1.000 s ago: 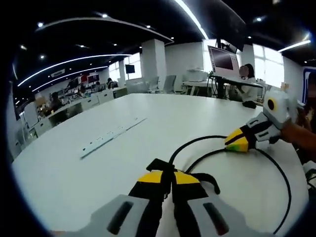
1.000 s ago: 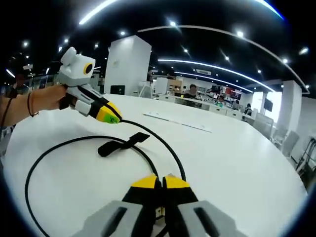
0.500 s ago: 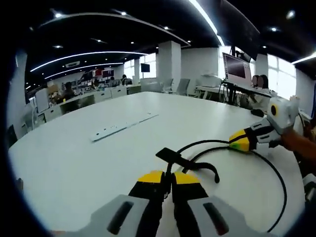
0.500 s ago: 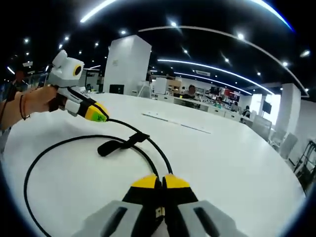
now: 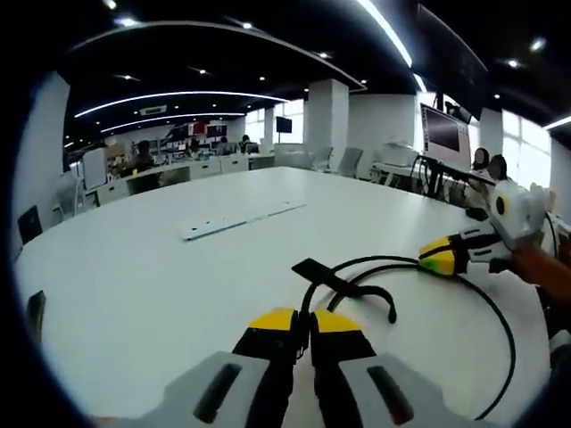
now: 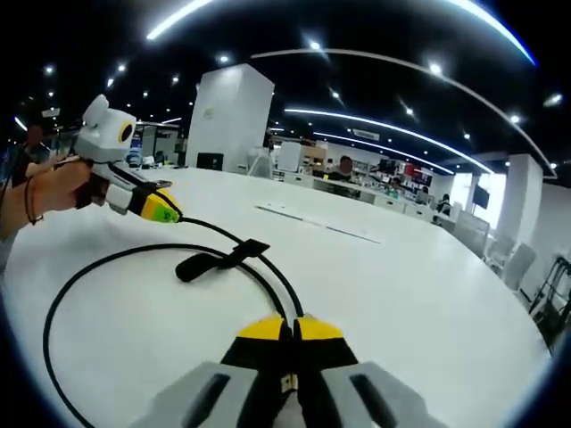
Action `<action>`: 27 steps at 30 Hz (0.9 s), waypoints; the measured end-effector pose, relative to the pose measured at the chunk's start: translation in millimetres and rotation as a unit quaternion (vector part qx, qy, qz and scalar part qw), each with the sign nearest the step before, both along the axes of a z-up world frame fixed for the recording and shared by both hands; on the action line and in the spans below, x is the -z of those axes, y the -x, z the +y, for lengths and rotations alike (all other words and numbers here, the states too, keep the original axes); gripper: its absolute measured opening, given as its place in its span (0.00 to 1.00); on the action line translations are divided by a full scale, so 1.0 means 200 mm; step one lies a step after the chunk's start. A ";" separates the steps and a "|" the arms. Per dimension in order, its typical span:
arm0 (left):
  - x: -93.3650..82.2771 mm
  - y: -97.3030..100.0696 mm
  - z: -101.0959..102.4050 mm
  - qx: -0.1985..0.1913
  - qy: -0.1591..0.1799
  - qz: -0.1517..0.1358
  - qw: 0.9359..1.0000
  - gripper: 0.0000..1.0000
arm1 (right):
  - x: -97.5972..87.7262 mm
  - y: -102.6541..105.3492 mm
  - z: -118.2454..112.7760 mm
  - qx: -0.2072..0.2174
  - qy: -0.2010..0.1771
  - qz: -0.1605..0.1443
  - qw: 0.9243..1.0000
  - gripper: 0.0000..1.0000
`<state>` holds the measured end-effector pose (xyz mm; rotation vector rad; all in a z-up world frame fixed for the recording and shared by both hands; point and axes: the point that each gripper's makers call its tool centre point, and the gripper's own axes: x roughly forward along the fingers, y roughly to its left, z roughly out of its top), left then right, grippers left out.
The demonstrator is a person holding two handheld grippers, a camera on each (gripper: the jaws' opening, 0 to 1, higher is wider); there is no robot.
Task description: Find the charging cable on the desk, coil it up and secure with Velcro.
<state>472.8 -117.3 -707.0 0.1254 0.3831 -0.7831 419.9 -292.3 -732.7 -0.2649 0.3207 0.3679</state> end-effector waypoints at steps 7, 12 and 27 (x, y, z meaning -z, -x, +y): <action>0.00 0.02 0.03 -0.011 0.004 0.001 1.000 0.07 | 0.00 0.00 0.00 -0.001 -0.002 -0.003 1.000 0.06; 0.02 0.04 0.04 -0.021 0.013 0.000 1.000 0.07 | 0.00 0.00 0.00 -0.001 -0.001 -0.005 1.000 0.06; 0.07 0.12 0.06 -0.034 0.024 0.023 0.999 0.07 | -0.01 0.00 0.00 -0.001 0.000 -0.007 1.000 0.06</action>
